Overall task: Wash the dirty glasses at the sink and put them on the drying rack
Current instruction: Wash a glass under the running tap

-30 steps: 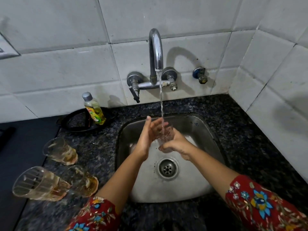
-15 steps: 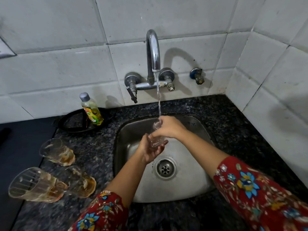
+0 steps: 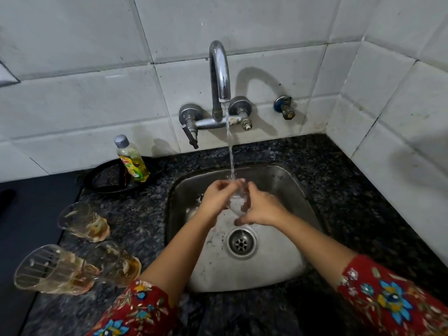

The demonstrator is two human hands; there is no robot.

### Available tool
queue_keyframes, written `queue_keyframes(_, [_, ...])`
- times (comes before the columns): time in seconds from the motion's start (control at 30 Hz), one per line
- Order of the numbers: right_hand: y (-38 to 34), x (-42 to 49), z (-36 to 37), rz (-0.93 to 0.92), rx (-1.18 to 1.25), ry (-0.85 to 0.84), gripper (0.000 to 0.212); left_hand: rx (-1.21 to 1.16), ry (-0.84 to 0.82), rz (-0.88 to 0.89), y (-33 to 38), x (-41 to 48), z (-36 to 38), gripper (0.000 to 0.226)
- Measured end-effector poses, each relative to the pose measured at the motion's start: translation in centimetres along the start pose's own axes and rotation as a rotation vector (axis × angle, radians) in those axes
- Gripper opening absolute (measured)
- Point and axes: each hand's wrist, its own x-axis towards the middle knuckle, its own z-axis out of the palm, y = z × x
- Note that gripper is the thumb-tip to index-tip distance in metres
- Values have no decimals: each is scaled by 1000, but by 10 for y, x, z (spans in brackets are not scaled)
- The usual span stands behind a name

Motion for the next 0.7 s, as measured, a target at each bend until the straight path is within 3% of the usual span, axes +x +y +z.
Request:
queue_keyframes(0.07, [-1, 4, 13, 5, 201, 53, 78, 136, -15, 60, 3, -3, 3, 73])
queue_keyframes(0.13, [-5, 11, 18, 42, 440, 86, 67, 117, 107, 81, 10, -2, -2, 93])
queue_keyframes(0.23, [-14, 24, 15, 76, 685, 139, 51, 57, 375, 201, 27, 5, -17, 74])
queue_keyframes(0.3, [-21, 26, 14, 32, 686, 121, 52, 84, 450, 299, 40, 8, -25, 69])
queue_keyframes(0.43, [-15, 19, 19, 8, 693, -13, 59, 120, 450, 406, 55, 21, -31, 66])
queue_keyframes(0.7, [-5, 19, 12, 47, 698, 90, 70, 273, 424, 471, 52, 25, -30, 67])
